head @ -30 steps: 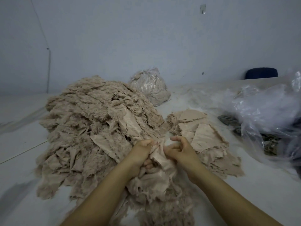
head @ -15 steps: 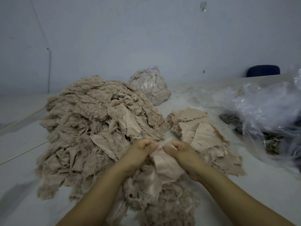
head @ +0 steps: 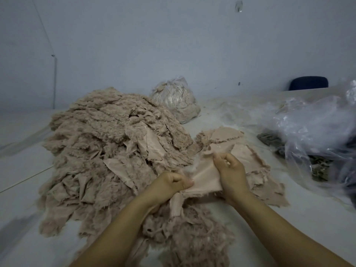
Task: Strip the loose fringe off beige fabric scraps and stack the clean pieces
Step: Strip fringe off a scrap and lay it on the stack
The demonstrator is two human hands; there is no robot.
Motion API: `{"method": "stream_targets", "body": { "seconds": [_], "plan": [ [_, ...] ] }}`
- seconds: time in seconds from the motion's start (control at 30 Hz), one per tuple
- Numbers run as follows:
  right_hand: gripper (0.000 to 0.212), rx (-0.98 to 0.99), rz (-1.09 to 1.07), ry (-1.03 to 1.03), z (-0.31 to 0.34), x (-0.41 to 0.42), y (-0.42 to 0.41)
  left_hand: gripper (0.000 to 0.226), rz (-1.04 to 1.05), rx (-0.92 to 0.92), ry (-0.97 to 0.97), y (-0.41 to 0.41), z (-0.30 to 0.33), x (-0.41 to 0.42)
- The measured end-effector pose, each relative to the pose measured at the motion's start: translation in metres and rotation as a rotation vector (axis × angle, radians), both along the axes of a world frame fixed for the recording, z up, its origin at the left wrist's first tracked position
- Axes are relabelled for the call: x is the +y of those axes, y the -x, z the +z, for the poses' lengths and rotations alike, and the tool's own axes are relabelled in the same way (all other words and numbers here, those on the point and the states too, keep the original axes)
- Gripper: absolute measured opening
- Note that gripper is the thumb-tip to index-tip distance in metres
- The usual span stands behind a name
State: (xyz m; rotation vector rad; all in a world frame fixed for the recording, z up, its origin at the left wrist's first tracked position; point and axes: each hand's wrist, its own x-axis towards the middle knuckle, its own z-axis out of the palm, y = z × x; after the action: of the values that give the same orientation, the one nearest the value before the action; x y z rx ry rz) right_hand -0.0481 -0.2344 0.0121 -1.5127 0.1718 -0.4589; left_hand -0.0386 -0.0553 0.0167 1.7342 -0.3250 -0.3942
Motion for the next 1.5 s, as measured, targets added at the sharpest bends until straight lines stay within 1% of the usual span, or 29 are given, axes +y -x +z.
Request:
{"method": "stream_targets", "body": {
  "seconds": [0.1,0.2,0.23,0.3,0.37,0.43,0.5,0.53,0.6,0.7,0.73,0.8,0.83,0.87,0.93,0.97,1.0,1.03,1.1,1.13,1.17,1.2,1.23,1.27,1.33,1.37,1.4,1.43,1.5],
  "plan": [
    [0.027,-0.002,-0.089,0.119,-0.003,-0.015,-0.004,0.016,-0.027,-0.049,-0.008,0.002,0.004,0.003],
    [0.024,0.014,-0.137,0.21,0.005,-0.029,-0.011,0.027,-0.021,-0.089,-0.017,-0.002,0.005,0.008],
    [0.025,0.005,-0.155,0.243,0.009,-0.033,-0.014,0.026,-0.05,-0.093,-0.022,-0.003,0.004,0.01],
    [0.026,-0.011,-0.165,0.282,0.017,-0.04,-0.017,0.015,-0.126,-0.087,-0.036,-0.002,0.006,0.011],
    [0.026,-0.006,-0.157,0.311,0.021,-0.044,-0.02,0.01,-0.146,-0.088,-0.043,-0.001,0.008,0.009],
    [0.026,0.014,-0.137,0.308,0.02,-0.046,-0.023,0.01,-0.129,-0.093,-0.039,-0.002,0.008,0.008],
    [0.025,0.036,-0.163,0.286,0.019,-0.048,-0.025,0.008,-0.148,-0.099,-0.031,-0.002,0.01,0.009],
    [0.025,0.038,-0.192,0.271,0.019,-0.05,-0.026,0.012,-0.151,-0.104,-0.014,-0.002,0.011,0.01],
    [0.025,0.027,-0.241,0.249,0.019,-0.055,-0.027,0.028,-0.087,-0.117,0.018,-0.005,0.01,0.014],
    [0.022,0.021,-0.225,0.231,0.018,-0.061,-0.027,0.042,-0.019,-0.093,0.042,-0.009,0.008,0.023],
    [0.021,0.013,-0.198,0.213,0.018,-0.061,-0.026,0.041,-0.036,-0.082,0.037,-0.008,0.009,0.023],
    [0.021,-0.038,-0.134,0.163,0.02,-0.056,-0.023,0.023,-0.05,-0.034,0.007,-0.007,0.006,0.019],
    [0.022,-0.073,-0.107,0.137,0.021,-0.051,-0.022,0.027,-0.031,-0.021,-0.024,-0.007,0.006,0.013],
    [0.022,-0.105,-0.086,0.108,0.022,-0.045,-0.02,0.036,-0.011,-0.045,-0.07,-0.005,0.006,0.007],
    [0.022,-0.145,-0.059,0.059,0.023,-0.03,-0.016,0.042,0.004,-0.18,-0.164,-0.002,0.008,-0.009],
    [0.022,-0.157,-0.053,0.036,0.023,-0.023,-0.015,0.046,0.017,-0.216,-0.155,0.0,0.009,-0.017],
    [0.022,-0.166,-0.053,0.017,0.022,-0.016,-0.013,0.049,0.058,-0.153,-0.083,0.002,0.012,-0.023],
    [0.022,-0.176,-0.059,0.011,0.021,-0.01,-0.012,0.056,0.107,-0.008,0.03,0.001,0.013,-0.028],
    [0.022,-0.174,-0.054,0.032,0.015,-0.001,-0.009,0.066,0.129,0.346,0.226,-0.001,0.011,-0.036],
    [0.021,-0.16,-0.037,0.047,0.01,0.003,-0.006,0.066,0.117,0.488,0.292,0.0,0.011,-0.039],
    [0.02,-0.144,-0.013,0.052,0.004,0.006,-0.004,0.063,0.119,0.578,0.361,0.0,0.01,-0.041],
    [0.02,-0.128,0.023,0.045,-0.002,0.01,-0.001,0.056,0.142,0.621,0.437,0.0,0.01,-0.043],
    [0.02,-0.116,0.07,0.019,-0.007,0.012,0.001,0.047,0.19,0.62,0.528,-0.001,0.01,-0.045],
    [0.022,-0.107,0.128,-0.032,-0.012,0.013,0.005,0.039,0.257,0.579,0.609,-0.003,0.011,-0.046],
    [0.034,-0.066,0.214,-0.138,-0.016,0.015,0.01,0.032,0.395,0.436,0.679,-0.01,0.013,-0.044],
    [0.039,-0.026,0.225,-0.142,-0.015,0.015,0.011,0.032,0.417,0.355,0.659,-0.012,0.014,-0.043],
    [0.039,0.016,0.235,-0.143,-0.012,0.014,0.012,0.033,0.4,0.279,0.608,-0.012,0.015,-0.041],
    [0.035,0.053,0.256,-0.168,-0.009,0.013,0.011,0.034,0.366,0.205,0.526,-0.011,0.015,-0.04],
    [0.031,0.107,0.304,-0.283,-0.002,0.009,0.008,0.034,0.332,0.059,0.297,-0.008,0.015,-0.039]
  ]
}}
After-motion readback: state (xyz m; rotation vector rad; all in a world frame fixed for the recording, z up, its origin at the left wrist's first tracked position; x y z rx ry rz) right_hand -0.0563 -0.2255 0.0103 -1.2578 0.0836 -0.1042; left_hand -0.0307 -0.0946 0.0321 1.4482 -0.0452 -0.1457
